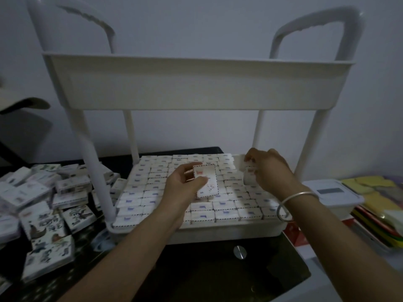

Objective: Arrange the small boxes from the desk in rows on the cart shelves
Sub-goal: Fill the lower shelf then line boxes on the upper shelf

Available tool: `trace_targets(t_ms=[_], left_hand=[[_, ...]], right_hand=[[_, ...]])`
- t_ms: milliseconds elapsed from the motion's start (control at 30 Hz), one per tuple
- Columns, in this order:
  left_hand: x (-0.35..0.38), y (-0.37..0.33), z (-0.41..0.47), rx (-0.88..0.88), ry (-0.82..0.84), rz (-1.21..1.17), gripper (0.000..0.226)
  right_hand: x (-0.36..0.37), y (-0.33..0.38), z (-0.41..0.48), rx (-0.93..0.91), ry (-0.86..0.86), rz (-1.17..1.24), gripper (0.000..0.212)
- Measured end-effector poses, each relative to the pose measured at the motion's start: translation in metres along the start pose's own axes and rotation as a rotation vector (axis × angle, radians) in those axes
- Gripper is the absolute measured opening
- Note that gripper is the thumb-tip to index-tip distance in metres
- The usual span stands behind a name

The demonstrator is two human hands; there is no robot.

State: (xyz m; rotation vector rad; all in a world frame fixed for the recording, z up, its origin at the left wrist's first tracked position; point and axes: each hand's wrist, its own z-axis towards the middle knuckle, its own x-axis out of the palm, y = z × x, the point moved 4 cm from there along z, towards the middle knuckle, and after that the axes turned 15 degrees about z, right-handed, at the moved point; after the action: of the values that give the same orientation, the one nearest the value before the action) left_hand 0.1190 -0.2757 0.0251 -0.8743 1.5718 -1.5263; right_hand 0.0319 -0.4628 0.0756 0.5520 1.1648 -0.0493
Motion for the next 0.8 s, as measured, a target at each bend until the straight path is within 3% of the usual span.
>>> trace_targets(t_ms=[200, 367, 500, 667, 800], left_hand=[[-0.001, 0.005, 0.004, 0.051, -0.029, 0.095, 0.036], [0.010, -0.004, 0.010, 0.111, -0.008, 0.101, 0.034], [0.026, -0.022, 0.026, 0.241, -0.053, 0.247, 0.032], [0.060, -0.037, 0.060, 0.390, -0.056, 0.392, 0.031], [0.090, -0.038, 0.076, 0.537, -0.012, 0.603, 0.030]], right_hand=[[0.018, -0.011, 0.003, 0.185, 0.221, 0.172, 0.057], [0.029, -0.017, 0.002, 0.216, 0.255, 0.203, 0.060], [0.035, -0.020, -0.003, 0.205, 0.217, 0.298, 0.069], [0.047, -0.026, -0.009, 0.200, 0.097, 0.403, 0.098], [0.056, -0.035, -0.010, 0.156, -0.028, 0.455, 0.101]])
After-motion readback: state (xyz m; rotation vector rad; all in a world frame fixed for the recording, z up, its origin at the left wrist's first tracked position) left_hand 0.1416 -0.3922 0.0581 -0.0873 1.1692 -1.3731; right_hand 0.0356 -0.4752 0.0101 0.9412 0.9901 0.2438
